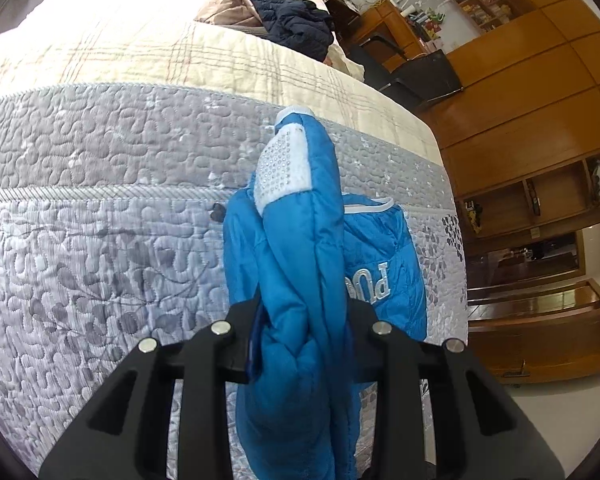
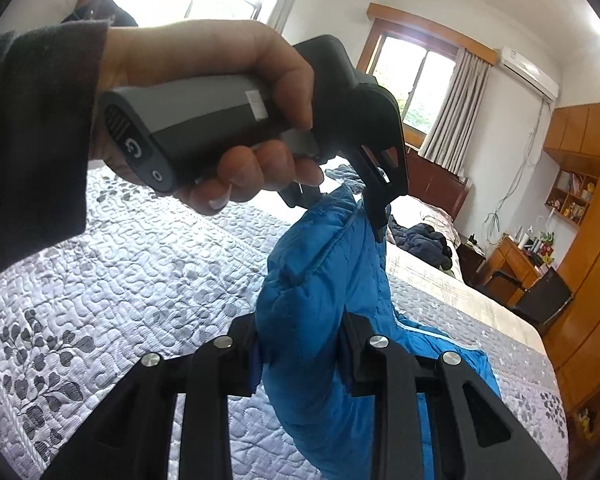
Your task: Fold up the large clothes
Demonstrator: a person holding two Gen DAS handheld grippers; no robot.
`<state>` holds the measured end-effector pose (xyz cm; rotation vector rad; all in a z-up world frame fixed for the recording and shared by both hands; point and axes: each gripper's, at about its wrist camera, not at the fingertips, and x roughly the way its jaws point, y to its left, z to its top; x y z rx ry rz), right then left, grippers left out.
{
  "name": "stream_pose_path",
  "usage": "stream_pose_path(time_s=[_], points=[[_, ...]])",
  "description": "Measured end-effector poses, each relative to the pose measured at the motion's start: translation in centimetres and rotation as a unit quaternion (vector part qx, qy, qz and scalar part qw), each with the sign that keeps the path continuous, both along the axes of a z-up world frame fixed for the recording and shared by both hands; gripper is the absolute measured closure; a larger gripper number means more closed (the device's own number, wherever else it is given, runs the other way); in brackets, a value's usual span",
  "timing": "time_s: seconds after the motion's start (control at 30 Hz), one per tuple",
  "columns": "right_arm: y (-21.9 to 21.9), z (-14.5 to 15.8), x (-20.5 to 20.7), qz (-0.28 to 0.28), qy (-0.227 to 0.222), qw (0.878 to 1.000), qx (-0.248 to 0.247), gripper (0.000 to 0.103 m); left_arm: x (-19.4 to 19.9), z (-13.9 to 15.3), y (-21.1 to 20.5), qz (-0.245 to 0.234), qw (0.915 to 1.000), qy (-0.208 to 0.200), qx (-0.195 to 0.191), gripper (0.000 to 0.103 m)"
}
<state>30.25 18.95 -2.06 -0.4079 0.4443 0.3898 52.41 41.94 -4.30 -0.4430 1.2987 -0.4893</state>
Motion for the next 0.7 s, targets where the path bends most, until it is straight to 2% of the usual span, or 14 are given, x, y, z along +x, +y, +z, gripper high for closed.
stream_pose_path(time_s=[0.43,0.7], points=[[-5.5,1.4,-0.3,-0.023,-0.004,0.999,0.046,0.074,-0.6,2.8,-6.0,-0.011,0.9993,-0.015,0.033,0.073],[-9.5,1.5,-0.4,-0.041,-0.003,0.996,0.075,0.075,-0.9,3.9,-11.2,-0.025,0.9979,-0.020,0.057,0.073]])
